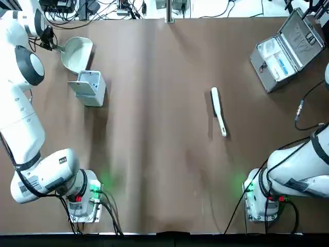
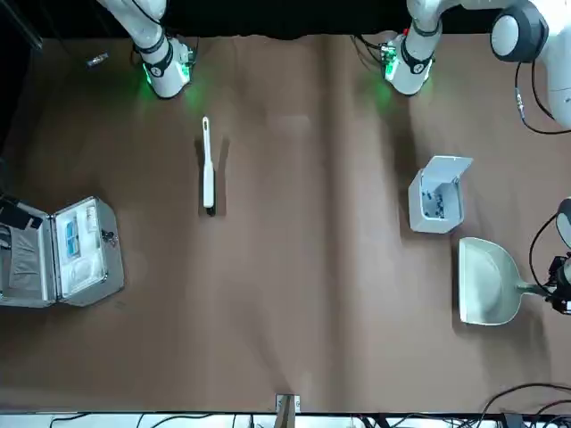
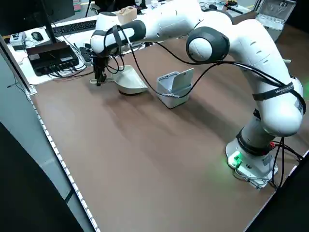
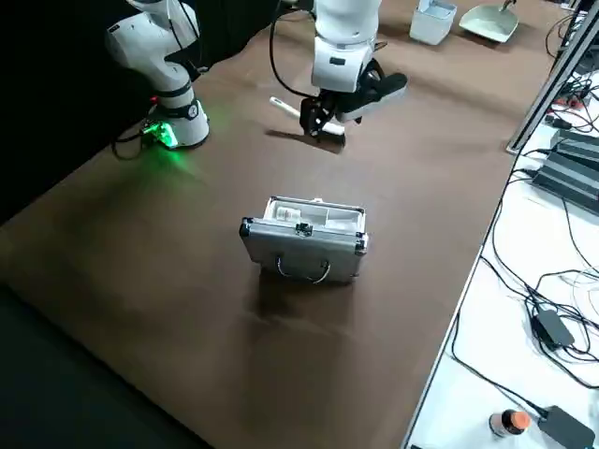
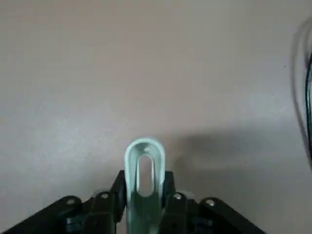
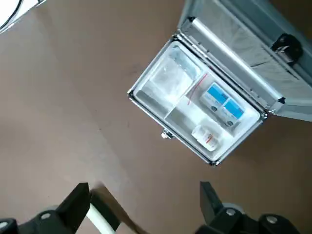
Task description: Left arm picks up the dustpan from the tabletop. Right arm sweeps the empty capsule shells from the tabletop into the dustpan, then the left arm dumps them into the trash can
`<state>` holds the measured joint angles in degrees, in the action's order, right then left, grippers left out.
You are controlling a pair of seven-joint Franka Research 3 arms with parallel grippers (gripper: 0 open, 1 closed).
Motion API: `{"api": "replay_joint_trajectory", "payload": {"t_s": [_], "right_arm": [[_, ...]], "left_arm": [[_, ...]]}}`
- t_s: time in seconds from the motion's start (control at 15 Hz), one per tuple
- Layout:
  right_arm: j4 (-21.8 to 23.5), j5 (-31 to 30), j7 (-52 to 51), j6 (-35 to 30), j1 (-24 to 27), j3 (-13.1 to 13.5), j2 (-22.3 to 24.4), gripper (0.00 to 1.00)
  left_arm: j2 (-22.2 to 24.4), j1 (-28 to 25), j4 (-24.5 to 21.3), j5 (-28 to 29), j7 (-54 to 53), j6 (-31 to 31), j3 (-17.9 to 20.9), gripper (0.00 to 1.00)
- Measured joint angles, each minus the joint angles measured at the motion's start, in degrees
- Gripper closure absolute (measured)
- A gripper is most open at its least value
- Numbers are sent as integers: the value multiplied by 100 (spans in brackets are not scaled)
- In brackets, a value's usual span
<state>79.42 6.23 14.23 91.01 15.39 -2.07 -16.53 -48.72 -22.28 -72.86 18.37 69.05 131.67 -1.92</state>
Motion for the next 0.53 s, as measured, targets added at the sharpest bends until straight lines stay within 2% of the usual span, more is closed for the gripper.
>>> {"api": "replay_joint_trajectory", "payload": {"t_s": [0.2,0.27,0.4,0.47,0.53], "right_arm": [[-6,-18,0,-3,-97,-5,0,0],[-6,-89,-5,-7,-140,-5,0,0],[-5,-313,-15,-19,-331,-10,-1,0],[-6,-381,-16,-20,-474,-15,-1,0],[-7,-480,-76,-17,-783,-25,0,0]], "left_arm": [[-23,-7,0,2,0,91,10,59],[-34,-11,0,3,0,97,13,52],[-51,-17,0,16,0,101,22,48],[-52,-16,4,44,-1,113,28,41],[-46,-7,61,192,-2,129,28,24]]}}
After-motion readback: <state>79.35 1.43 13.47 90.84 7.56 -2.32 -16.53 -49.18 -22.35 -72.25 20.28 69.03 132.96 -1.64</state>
